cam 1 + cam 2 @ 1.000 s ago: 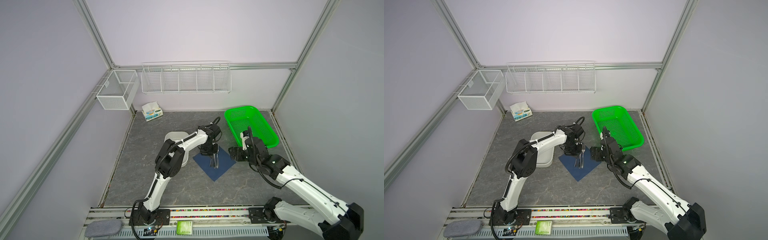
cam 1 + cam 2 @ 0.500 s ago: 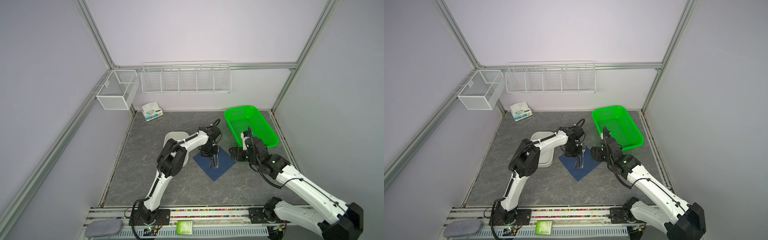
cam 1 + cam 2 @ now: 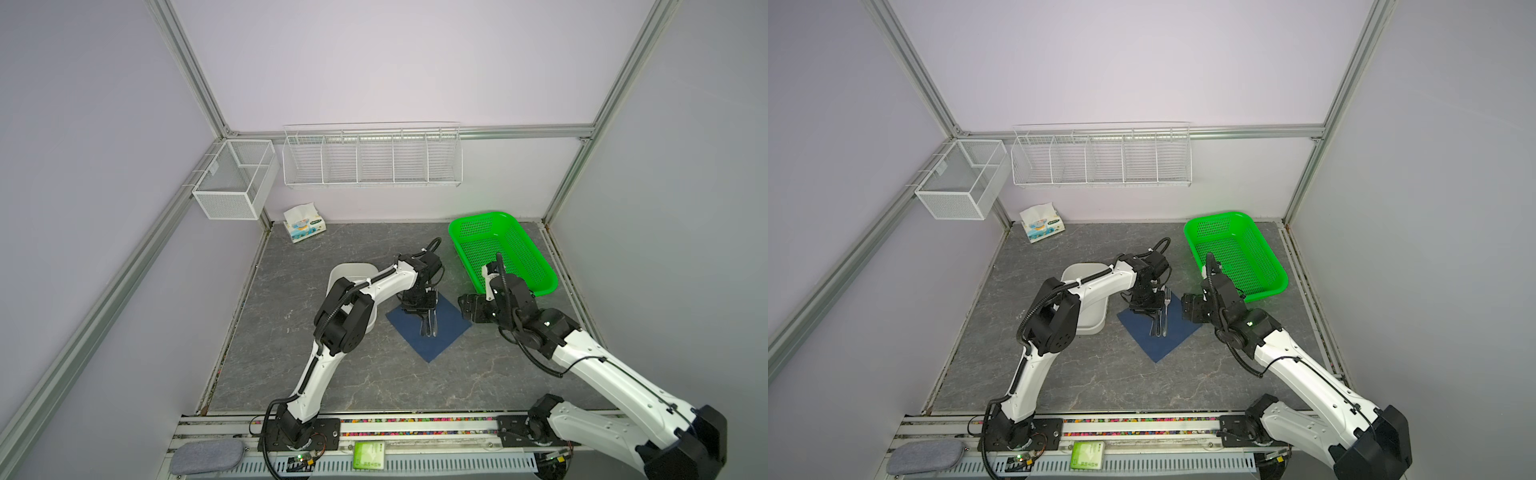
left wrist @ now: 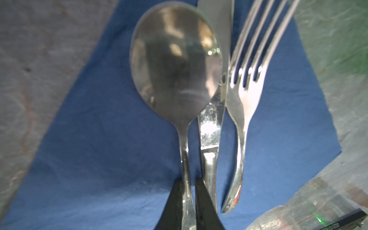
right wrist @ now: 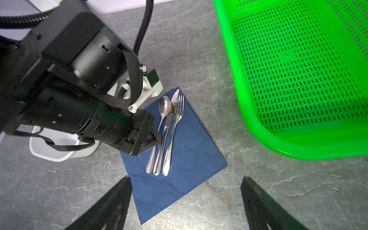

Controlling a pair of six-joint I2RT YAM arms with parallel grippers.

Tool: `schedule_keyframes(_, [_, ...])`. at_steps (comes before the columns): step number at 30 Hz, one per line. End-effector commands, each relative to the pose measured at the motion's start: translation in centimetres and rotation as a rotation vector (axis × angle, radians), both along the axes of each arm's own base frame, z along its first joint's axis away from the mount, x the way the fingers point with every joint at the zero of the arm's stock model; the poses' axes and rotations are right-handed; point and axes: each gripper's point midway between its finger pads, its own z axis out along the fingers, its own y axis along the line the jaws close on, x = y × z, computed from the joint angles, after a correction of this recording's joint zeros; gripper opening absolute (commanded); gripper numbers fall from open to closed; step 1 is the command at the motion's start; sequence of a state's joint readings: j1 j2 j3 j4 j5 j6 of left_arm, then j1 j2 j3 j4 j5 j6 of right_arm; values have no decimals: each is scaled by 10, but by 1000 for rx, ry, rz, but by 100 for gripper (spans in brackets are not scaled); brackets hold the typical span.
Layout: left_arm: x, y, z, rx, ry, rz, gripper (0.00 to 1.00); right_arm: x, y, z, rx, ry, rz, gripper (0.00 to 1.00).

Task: Place the utensils on the paper napkin and roll it up
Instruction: 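Lower the spoon beside the knife on the napkin and open the left gripper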

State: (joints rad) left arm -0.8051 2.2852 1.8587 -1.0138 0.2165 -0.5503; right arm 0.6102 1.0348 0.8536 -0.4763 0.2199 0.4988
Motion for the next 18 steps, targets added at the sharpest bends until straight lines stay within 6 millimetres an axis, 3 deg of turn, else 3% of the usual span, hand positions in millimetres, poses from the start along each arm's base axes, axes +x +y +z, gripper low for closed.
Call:
schedule_keyframes(1, [4, 4, 15, -3, -35, 20, 16, -1, -1, -4, 2, 18, -4, 89])
schedule_keyframes(12, [9, 8, 40, -25, -107, 21, 19, 0, 7, -2, 37, 11, 24, 89])
schedule_keyframes(18, [17, 14, 70, -86, -246, 47, 20, -2, 7, 2, 106, -10, -2, 89])
